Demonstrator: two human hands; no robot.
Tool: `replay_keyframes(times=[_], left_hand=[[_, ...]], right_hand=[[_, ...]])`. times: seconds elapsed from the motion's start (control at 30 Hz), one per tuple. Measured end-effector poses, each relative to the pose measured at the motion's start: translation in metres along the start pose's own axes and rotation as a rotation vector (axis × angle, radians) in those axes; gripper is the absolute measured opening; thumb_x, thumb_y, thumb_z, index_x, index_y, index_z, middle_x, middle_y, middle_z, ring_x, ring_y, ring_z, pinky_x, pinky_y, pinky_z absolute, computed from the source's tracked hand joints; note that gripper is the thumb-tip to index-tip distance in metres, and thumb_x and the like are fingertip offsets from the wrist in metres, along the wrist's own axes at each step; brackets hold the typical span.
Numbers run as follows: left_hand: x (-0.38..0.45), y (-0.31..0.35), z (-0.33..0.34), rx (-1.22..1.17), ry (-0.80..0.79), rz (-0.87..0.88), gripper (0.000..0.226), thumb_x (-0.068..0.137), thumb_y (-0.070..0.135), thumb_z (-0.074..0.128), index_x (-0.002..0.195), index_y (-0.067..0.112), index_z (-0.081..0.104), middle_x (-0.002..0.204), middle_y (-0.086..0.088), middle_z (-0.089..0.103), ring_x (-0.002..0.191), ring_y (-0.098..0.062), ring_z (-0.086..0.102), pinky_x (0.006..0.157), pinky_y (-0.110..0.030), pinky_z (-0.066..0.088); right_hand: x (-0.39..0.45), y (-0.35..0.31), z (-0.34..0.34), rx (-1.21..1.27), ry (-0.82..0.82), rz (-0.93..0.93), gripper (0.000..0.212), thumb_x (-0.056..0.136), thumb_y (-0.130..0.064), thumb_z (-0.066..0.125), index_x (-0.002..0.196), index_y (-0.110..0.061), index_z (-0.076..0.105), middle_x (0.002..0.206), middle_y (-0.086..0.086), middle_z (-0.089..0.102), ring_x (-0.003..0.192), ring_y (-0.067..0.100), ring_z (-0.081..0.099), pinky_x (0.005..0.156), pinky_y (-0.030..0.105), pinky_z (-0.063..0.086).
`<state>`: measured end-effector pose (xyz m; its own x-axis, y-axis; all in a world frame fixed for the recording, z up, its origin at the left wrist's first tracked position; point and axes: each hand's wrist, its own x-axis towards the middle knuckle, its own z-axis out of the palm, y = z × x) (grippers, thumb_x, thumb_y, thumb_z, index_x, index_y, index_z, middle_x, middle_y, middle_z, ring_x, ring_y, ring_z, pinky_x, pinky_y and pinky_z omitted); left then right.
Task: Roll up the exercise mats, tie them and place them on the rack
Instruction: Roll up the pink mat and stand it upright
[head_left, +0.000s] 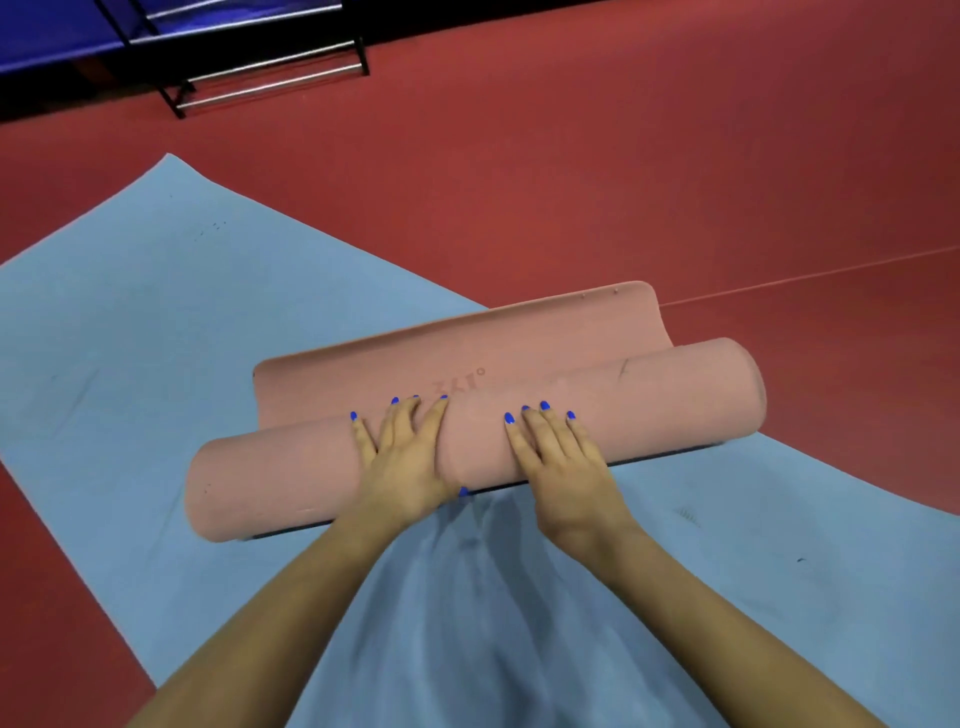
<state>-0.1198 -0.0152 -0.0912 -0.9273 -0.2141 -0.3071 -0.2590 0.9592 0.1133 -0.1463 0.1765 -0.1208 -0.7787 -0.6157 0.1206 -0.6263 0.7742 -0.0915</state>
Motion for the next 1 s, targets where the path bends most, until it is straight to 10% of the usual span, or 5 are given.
replay_keyframes(times=[0.13, 0.3, 0.67, 0.8, 1.0], left_hand=[[0.006, -0.004, 0.006, 0.164, -0.009, -0.067, 0.136, 0.063, 0.054, 0.080, 0.148, 0.030, -0.022, 0.156, -0.017, -0.020, 0.145, -0.030, -0.021, 0.114, -0.051, -0.013], [0.035, -0.009, -0.015, 0.362, 0.010, -0.001, 0.131, 0.059, 0.062, 0.078, 0.152, 0.026, -0.008, 0.146, -0.018, 0.026, 0.138, -0.035, 0.024, 0.114, -0.056, 0.005], [0.010, -0.027, -0.003, 0.300, 0.192, 0.184, 0.110, 0.045, 0.051, 0.081, 0.142, 0.018, 0.041, 0.107, -0.014, 0.057, 0.091, -0.034, 0.049, 0.078, -0.038, 0.048], [-0.016, -0.031, 0.004, 0.304, 0.301, 0.263, 0.110, 0.024, 0.057, 0.081, 0.123, 0.015, 0.062, 0.084, -0.010, 0.060, 0.068, -0.030, 0.054, 0.053, -0.031, 0.049], [-0.085, -0.033, 0.015, 0.250, 0.185, 0.373, 0.108, 0.035, 0.068, 0.064, 0.131, 0.019, 0.051, 0.089, -0.005, 0.057, 0.071, -0.028, 0.050, 0.064, -0.037, 0.050]], right_hand=[[0.026, 0.003, 0.000, -0.155, -0.100, -0.015, 0.103, 0.045, -0.009, 0.074, 0.142, -0.003, 0.041, 0.144, 0.022, 0.042, 0.131, 0.041, 0.042, 0.107, 0.052, 0.036], [0.062, 0.010, -0.008, -0.118, -0.260, 0.054, 0.133, 0.059, -0.050, 0.082, 0.151, -0.021, -0.009, 0.157, 0.006, 0.007, 0.146, 0.032, -0.004, 0.110, 0.061, -0.008], [0.052, 0.022, -0.005, -0.136, 0.001, -0.113, 0.092, 0.035, -0.036, 0.079, 0.120, -0.009, 0.058, 0.104, 0.008, 0.061, 0.089, 0.039, 0.057, 0.085, 0.058, 0.041], [0.024, 0.016, -0.007, -0.118, 0.051, -0.157, 0.092, 0.035, -0.046, 0.079, 0.117, -0.010, 0.060, 0.109, 0.010, 0.063, 0.089, 0.038, 0.058, 0.083, 0.053, 0.043], [-0.056, 0.000, -0.034, 0.019, 0.012, -0.233, 0.080, 0.051, -0.058, 0.060, 0.117, -0.014, 0.051, 0.102, 0.007, 0.060, 0.079, 0.030, 0.053, 0.074, 0.044, 0.042]])
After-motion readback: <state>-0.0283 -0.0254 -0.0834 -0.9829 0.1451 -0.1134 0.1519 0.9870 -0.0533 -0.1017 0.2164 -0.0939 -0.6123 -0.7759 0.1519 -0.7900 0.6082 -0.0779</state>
